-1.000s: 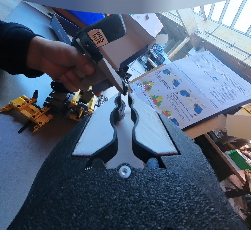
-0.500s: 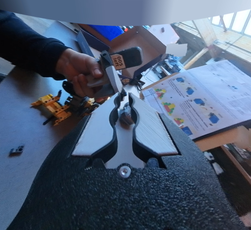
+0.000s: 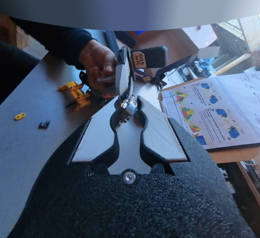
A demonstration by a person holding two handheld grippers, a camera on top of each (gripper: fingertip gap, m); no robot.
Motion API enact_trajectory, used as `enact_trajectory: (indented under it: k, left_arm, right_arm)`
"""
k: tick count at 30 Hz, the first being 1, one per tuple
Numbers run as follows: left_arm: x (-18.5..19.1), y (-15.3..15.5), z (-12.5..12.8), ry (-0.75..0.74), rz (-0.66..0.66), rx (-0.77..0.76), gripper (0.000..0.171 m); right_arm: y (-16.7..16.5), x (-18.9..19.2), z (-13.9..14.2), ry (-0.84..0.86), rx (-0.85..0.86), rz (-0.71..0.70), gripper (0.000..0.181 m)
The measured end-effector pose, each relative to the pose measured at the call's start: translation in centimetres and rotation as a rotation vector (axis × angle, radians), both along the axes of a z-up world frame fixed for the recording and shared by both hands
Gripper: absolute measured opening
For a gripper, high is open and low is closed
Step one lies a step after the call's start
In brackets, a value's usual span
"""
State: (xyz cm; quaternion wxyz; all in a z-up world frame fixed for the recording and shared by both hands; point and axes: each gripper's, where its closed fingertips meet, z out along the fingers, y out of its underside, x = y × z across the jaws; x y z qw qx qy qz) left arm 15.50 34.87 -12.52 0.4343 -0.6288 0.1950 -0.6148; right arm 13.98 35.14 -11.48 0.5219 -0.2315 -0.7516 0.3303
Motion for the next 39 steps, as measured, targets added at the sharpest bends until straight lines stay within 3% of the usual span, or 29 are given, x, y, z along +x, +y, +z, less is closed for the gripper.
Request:
enact_trajectory:
  k: [3,7,15,21,26,32,37,39]
  left_arm:
    - [0.4,0.0,-0.4,0.01,-0.003,-0.01,0.003]
    - [0.2,0.1,-0.2,0.031,0.036,0.016,0.002]
    - [-1.9,1.2,1.2,-0.063,0.156,0.035,0.003]
    - [-3.1,1.9,1.7,-0.115,0.227,0.037,0.002]
    - [-3.6,2.3,1.6,-0.114,0.248,0.027,0.002]
    - [-2.8,2.2,0.8,-0.069,0.212,0.005,0.002]
    - [-1.8,1.9,0.5,-0.07,0.176,-0.016,0.002]
    - [-1.5,1.8,0.4,-0.076,0.149,-0.031,0.002]
  right_arm:
    - [-0.6,0.6,-0.9,-0.094,0.09,0.039,0.003]
    - [-0.7,0.5,-1.0,-0.1,0.196,-0.003,0.001]
    - [0.6,-1.4,0.6,0.204,0.387,-0.389,0.0]
    - [1.5,-2.5,1.4,0.341,0.309,-0.536,0.0]
    - [1.8,-3.0,1.2,0.33,0.245,-0.529,0.0]
    - [1.6,-2.2,0.3,0.204,0.161,-0.355,0.0]
    - [1.2,-1.3,0.1,0.142,0.36,-0.304,0.002]
    - [1.2,-1.1,0.0,0.106,0.36,-0.277,0.004]
